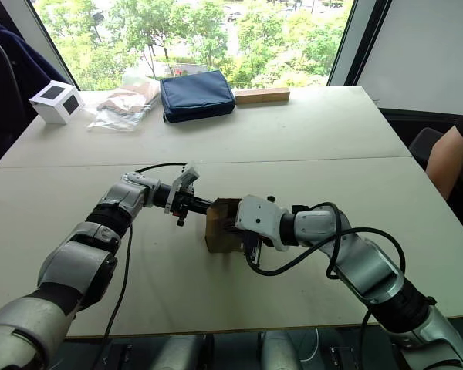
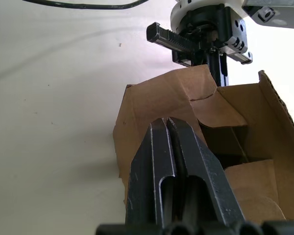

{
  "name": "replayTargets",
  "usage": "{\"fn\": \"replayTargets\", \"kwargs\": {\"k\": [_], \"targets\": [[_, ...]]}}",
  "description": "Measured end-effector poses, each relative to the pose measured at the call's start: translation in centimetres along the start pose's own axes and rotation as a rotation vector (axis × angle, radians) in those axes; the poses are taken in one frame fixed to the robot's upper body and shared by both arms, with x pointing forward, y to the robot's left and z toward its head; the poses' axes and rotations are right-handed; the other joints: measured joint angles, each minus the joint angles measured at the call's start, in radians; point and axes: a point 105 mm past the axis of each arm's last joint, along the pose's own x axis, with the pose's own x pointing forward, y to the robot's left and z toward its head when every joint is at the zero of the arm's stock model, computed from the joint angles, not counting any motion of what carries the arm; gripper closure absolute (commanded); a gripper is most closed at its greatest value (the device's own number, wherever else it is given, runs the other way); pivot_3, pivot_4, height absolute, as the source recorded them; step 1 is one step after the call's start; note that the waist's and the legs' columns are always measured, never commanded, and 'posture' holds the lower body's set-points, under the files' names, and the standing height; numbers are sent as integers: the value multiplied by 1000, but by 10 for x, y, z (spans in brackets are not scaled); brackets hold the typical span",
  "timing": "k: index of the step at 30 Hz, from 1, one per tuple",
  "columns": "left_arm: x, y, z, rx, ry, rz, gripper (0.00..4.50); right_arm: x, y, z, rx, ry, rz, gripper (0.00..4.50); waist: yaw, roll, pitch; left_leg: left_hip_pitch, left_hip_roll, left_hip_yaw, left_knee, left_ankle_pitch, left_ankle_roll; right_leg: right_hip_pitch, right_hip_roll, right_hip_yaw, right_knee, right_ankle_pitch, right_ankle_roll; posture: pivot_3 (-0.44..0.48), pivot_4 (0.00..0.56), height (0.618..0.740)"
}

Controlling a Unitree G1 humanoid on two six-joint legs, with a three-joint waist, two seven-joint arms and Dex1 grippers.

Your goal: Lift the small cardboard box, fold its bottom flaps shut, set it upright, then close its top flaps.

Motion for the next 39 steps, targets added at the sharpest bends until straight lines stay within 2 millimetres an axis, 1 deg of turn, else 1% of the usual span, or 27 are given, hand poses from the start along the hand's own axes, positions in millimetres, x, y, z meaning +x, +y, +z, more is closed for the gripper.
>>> {"fn": "replayTargets", "kwargs": {"k": [3,7,10,12,14,16,18,19,21,23,26,32,33,36,39], "targets": [[0,1,0,12,9,7,4453,3,0,-4,19,0,10,4500,0,0,0,0,0,0,0,0,0,0,0,0,0,0,0,0,150,737],[-4,5,1,39,6,60,4453,6,0,-5,35,-13,17,4500,0,0,0,0,0,0,0,0,0,0,0,0,0,0,0,0,150,737],[-20,8,4,28,-39,110,4453,8,-1,-4,45,-32,19,4500,-7,0,0,0,0,0,0,0,0,-1,0,0,1,0,0,0,150,737],[-38,5,9,29,-86,138,4453,6,-4,-5,49,-39,13,4500,-16,0,0,0,1,0,0,0,0,-1,0,0,1,0,0,0,150,737],[-52,-4,17,62,-108,152,4453,4,-9,-7,57,-36,2,4500,-18,0,0,0,1,0,-1,0,0,-1,0,1,1,0,0,0,150,737],[-59,-26,21,98,-108,131,4453,4,-11,-7,56,-44,-2,4500,-19,0,0,0,1,0,-1,0,0,-1,-1,1,1,0,0,0,150,737],[-54,-46,21,109,-106,90,4453,5,-13,-8,60,-46,-5,4500,-15,0,0,0,1,0,0,0,-1,0,-2,1,1,0,0,0,150,737],[-53,-52,20,112,-100,80,4453,5,-13,-8,59,-50,-5,4500,-14,0,0,0,1,0,0,0,-1,0,-2,1,1,0,0,0,150,737],[-49,-70,12,115,-69,66,4453,7,-13,-7,61,-62,-2,4500,-15,1,0,1,0,0,0,0,-1,1,-2,2,1,0,0,0,150,737],[-43,-79,5,99,-62,56,4453,7,-14,-9,66,-62,-4,4500,-13,1,0,1,0,-1,0,0,-1,1,-2,1,1,0,0,0,150,737],[-38,-81,3,96,-62,70,4453,8,-14,-8,58,-67,-5,4500,-13,1,0,1,0,0,0,0,-1,1,-2,1,1,0,0,0,150,737],[-22,-82,2,135,-54,65,4453,7,-14,-7,66,-78,-2,4500,-15,1,0,1,0,0,0,0,-1,1,-2,1,0,0,0,0,150,737],[-22,-82,2,141,-53,65,4453,5,-16,-4,81,-98,-5,4500,-15,1,0,1,0,0,0,0,-1,1,-2,1,0,0,0,0,150,737],[-22,-81,2,152,-55,66,4453,-10,-29,23,154,-240,-33,4500,-14,1,0,1,0,0,0,0,-1,1,-2,1,0,0,0,0,150,737],[-21,-80,2,159,-56,63,4453,-23,-49,47,157,-338,-97,4500,-14,1,0,2,1,-1,-1,0,-1,1,-2,1,0,0,0,0,150,737]]}}
